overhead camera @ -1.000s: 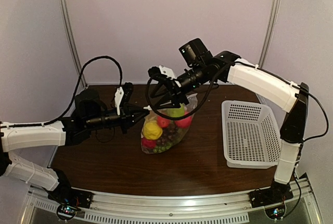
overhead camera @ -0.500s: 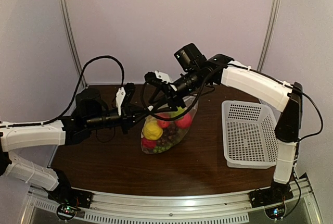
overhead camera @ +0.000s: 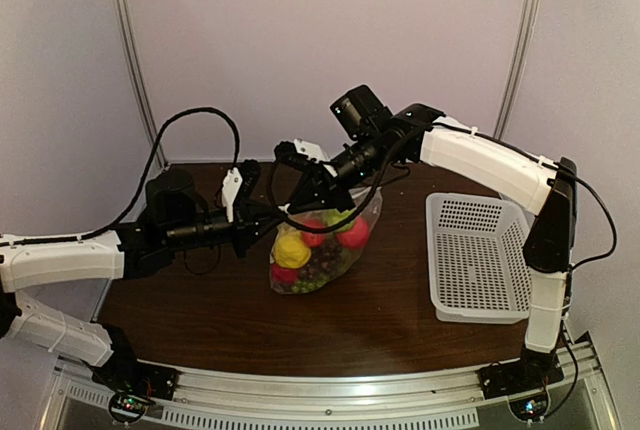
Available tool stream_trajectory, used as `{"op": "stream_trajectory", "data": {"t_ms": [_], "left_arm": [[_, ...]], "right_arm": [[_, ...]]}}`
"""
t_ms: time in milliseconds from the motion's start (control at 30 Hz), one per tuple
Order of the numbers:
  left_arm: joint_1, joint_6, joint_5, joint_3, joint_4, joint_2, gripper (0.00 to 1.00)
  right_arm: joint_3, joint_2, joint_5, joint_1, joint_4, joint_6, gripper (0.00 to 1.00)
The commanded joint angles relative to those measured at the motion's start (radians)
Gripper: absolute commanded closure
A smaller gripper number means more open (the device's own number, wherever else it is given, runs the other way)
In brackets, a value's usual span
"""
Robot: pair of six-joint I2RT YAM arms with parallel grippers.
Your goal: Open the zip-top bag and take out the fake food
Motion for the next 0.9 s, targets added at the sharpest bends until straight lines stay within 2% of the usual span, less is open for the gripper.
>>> {"op": "stream_trajectory", "data": {"t_ms": [0, 500, 700, 867], "left_arm": [[-0.004, 0.018, -0.074, 0.031, 0.023, -0.04, 1.0], [-0.004, 0.04, -0.204, -0.053, -0.054, -0.173, 1.0], [-0.004, 0.034, -0.216, -0.073, -0.044, -0.177, 1.0], [-0.004, 0.03, -0.2, -0.073, -0.021, -0.152, 1.0]], "right_arm": [[0.029, 0.004, 0.051, -0.018, -0.067, -0.036, 1.0], [0.01, 0.022, 0.09, -0.301, -0.261, -0.184, 1.0], [-0.043, 0.002, 0.107, -0.417, -0.288, -0.245, 1.0], [-0.066, -0.003, 0.086, -0.461, -0.289, -0.258, 0.98]]}}
